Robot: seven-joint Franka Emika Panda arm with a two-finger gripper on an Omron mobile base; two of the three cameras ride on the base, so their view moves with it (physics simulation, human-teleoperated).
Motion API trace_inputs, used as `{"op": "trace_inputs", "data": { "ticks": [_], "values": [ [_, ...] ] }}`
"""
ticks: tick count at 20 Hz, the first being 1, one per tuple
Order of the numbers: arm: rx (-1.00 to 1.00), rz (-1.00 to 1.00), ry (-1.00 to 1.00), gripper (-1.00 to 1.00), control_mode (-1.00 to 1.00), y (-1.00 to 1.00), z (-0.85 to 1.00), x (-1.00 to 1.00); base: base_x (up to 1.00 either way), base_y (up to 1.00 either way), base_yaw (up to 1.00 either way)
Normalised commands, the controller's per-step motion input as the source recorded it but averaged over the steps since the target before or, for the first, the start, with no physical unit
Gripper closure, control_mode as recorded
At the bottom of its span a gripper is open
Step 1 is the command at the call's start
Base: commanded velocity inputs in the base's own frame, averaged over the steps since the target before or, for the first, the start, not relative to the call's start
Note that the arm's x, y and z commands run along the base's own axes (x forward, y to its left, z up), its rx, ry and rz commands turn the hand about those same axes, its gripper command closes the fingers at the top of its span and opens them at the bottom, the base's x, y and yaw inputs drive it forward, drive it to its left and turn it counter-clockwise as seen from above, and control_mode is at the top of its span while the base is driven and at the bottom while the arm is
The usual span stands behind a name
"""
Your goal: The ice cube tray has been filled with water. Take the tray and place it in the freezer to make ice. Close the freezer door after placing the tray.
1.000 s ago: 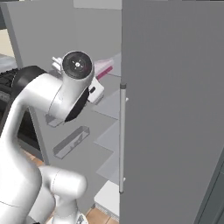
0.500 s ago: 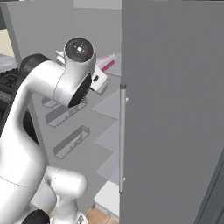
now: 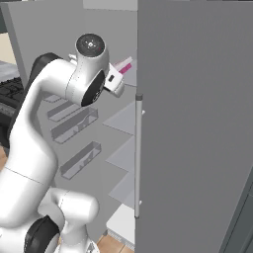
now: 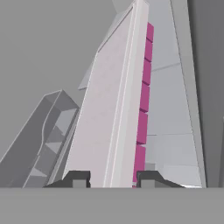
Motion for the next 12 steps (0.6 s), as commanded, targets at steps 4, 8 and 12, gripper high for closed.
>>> {"op": "trace_inputs", "data": {
  "ticks": [4, 8, 12],
  "values": [
    [-0.09, -0.01, 0.05, 1.00, -1.00, 0.00, 0.03, 0.42, 0.00, 0.00, 0.00],
    [-0.06, -0.02, 0.03, 1.00, -1.00, 0.00, 0.00, 0.40, 0.00, 0.00, 0.00],
    [-0.04, 0.00, 0.00, 1.00, -1.00, 0.00, 0.00, 0.41, 0.00, 0.00, 0.00]
  ]
}}
